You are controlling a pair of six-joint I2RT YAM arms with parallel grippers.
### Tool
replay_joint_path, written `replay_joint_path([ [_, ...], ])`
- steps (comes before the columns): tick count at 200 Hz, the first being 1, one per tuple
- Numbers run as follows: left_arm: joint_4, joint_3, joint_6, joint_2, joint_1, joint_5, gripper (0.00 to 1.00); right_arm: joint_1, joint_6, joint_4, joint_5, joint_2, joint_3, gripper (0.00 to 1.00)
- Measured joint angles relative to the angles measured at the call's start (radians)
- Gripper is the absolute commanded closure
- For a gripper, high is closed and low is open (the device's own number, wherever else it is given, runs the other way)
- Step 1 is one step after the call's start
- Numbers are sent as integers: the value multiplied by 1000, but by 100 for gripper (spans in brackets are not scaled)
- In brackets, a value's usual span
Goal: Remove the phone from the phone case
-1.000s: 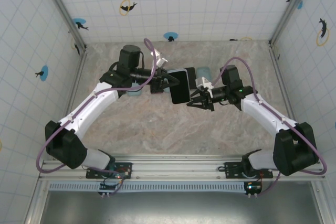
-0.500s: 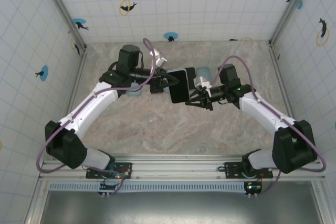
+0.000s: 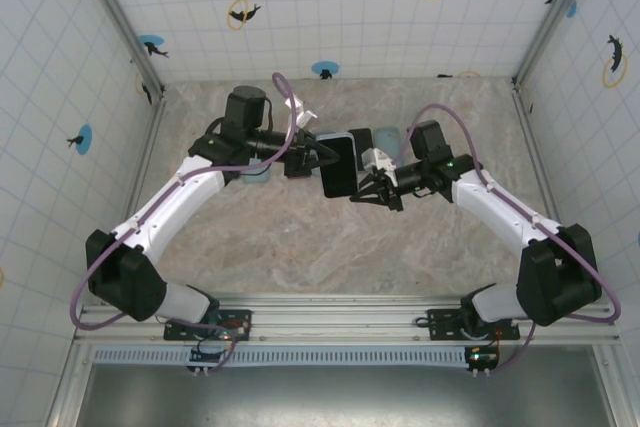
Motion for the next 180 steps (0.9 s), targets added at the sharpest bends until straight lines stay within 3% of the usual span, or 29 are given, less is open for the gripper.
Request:
replay_joint_path([
  [140,163,-19,-160,28,21,110,100,48,96,226,143,-143,-113,91],
  [180,210,-54,-254,26,24,132,100,75,73,340,270,-163,-166,91],
])
